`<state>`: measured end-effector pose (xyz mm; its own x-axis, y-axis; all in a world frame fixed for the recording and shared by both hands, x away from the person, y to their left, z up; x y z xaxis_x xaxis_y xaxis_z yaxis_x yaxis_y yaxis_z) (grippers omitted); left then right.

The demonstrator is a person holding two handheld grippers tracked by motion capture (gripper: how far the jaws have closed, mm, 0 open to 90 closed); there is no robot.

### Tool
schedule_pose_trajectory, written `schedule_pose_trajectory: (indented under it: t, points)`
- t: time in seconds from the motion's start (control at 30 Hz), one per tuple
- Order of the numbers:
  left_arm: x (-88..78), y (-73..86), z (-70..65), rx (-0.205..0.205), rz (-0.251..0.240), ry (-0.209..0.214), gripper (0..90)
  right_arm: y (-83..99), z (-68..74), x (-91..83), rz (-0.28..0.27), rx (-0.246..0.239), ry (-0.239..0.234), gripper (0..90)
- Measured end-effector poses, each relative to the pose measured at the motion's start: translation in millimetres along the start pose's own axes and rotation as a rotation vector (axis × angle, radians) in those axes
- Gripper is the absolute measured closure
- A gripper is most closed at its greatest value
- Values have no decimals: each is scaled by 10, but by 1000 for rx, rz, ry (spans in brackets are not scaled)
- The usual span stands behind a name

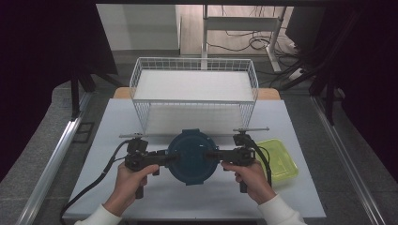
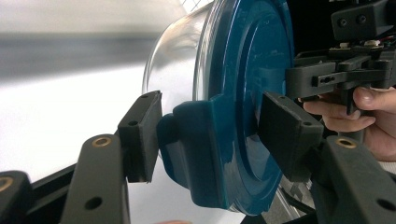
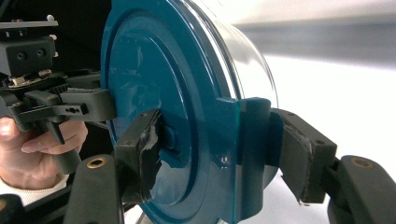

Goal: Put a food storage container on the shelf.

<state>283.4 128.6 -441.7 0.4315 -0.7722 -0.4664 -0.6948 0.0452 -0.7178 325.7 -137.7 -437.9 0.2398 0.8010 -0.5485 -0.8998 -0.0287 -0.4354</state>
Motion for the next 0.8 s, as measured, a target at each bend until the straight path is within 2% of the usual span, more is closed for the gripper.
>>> schedule_pose_trajectory:
  t: [0.17, 0.8]
  points:
    - [-25, -93, -10, 12, -5, 3, 408, -106, 74, -48, -13, -25, 4, 356]
    - [-154, -658, -132, 82, -47, -12, 413, -524, 329, -253, -80, -88, -10, 355]
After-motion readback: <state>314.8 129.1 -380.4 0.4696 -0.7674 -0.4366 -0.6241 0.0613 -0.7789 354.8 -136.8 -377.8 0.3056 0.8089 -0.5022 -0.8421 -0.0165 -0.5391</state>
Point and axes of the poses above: each handheld gripper's, and its own axes: x roughly forward along the jaws, y roughly out of its underside, z roughly to its left, the point moved 3 cm from there along x, roughly forward along the jaws, and after that the axes turned 8 degrees about x, right-handed, at the moved point
